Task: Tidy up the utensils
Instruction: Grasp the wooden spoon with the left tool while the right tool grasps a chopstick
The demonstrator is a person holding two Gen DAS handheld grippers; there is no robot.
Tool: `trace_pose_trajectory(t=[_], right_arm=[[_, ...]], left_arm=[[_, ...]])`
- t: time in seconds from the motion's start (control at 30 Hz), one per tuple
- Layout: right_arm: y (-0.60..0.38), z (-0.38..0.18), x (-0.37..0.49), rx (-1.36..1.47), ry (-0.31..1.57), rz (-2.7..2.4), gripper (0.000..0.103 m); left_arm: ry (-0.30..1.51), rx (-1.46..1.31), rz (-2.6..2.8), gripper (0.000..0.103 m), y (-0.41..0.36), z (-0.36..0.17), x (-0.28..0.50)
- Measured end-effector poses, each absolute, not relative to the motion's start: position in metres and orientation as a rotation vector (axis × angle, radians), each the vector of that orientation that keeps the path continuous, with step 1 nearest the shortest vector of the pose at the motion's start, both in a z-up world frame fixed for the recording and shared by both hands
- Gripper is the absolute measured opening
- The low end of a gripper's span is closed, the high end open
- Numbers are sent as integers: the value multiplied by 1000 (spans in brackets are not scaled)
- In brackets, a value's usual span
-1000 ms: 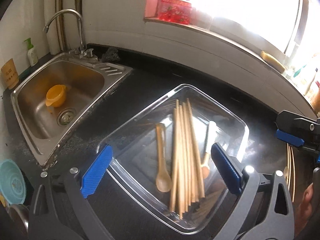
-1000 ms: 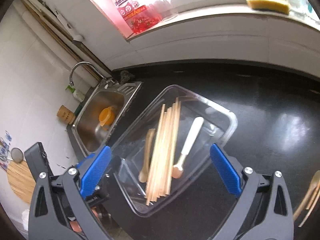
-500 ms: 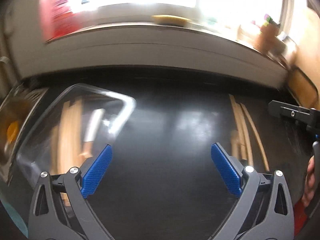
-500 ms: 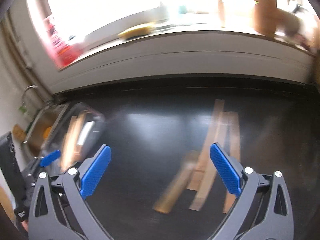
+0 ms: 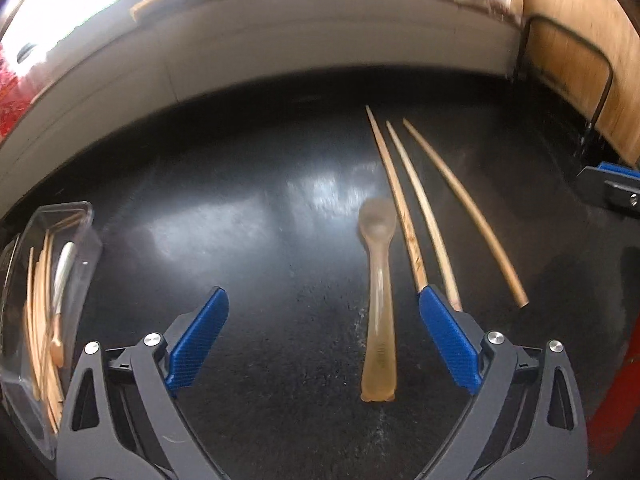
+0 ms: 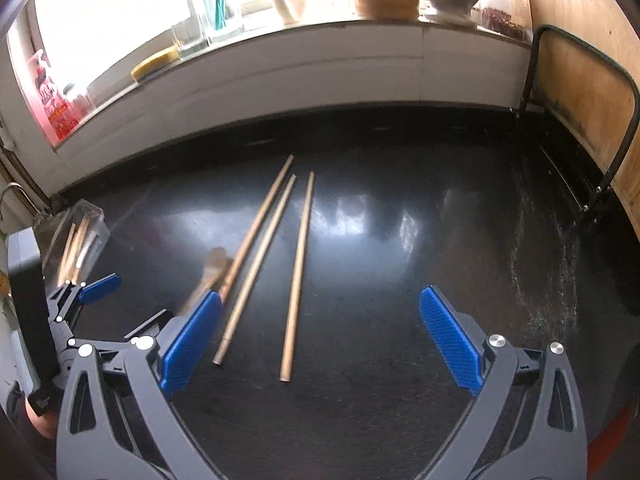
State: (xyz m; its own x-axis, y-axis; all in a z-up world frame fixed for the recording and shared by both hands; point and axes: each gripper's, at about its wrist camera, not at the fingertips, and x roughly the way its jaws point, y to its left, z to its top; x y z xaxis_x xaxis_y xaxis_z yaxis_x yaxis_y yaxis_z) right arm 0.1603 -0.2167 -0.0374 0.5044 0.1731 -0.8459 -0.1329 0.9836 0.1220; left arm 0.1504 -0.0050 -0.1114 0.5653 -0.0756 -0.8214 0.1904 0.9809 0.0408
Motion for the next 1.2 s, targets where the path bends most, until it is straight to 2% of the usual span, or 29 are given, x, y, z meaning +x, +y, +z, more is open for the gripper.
trace_pose_trajectory(t=[0.13, 0.37, 0.4, 0.47, 0.6, 0.67, 0.7, 0.73, 0.77, 0.8, 0.83, 1.2], right_arm=[[-216, -64, 169, 13, 1068, 172, 97], [-202, -94, 192, -26, 1109, 154, 96], [-199, -98, 196, -29, 1115, 158, 93], [-194, -105, 203, -38, 1120, 160, 85], [-185, -119, 215, -67, 1139, 163, 78], [-183, -119, 219, -81, 1123, 169, 78], [-181, -119, 221, -86, 1117, 176, 76], [-179, -118, 221, -88, 1107, 188, 72], [-178, -117, 222, -90, 1095, 191, 52], [-177, -114, 222, -90, 1085, 196, 15], [-174, -114, 222, -96, 1092, 193, 10], [-184, -101, 225, 0, 1086, 209, 8]], left_arm=[[999, 161, -179, 79, -10, -131, 162], [988, 148, -222, 76, -8, -139, 181], [983, 149, -223, 74, -11, -137, 183], [962, 153, -229, 62, -14, -136, 185], [949, 161, -250, 47, -22, -135, 191], [946, 165, -264, 31, -25, -133, 191], [944, 172, -272, 27, -28, -132, 192], [944, 178, -274, 18, -30, -132, 192], [945, 191, -282, 10, -34, -132, 191], [945, 204, -275, 10, -37, -132, 191], [947, 211, -262, 10, -38, -131, 189], [968, 84, -222, 8, -20, -115, 195]])
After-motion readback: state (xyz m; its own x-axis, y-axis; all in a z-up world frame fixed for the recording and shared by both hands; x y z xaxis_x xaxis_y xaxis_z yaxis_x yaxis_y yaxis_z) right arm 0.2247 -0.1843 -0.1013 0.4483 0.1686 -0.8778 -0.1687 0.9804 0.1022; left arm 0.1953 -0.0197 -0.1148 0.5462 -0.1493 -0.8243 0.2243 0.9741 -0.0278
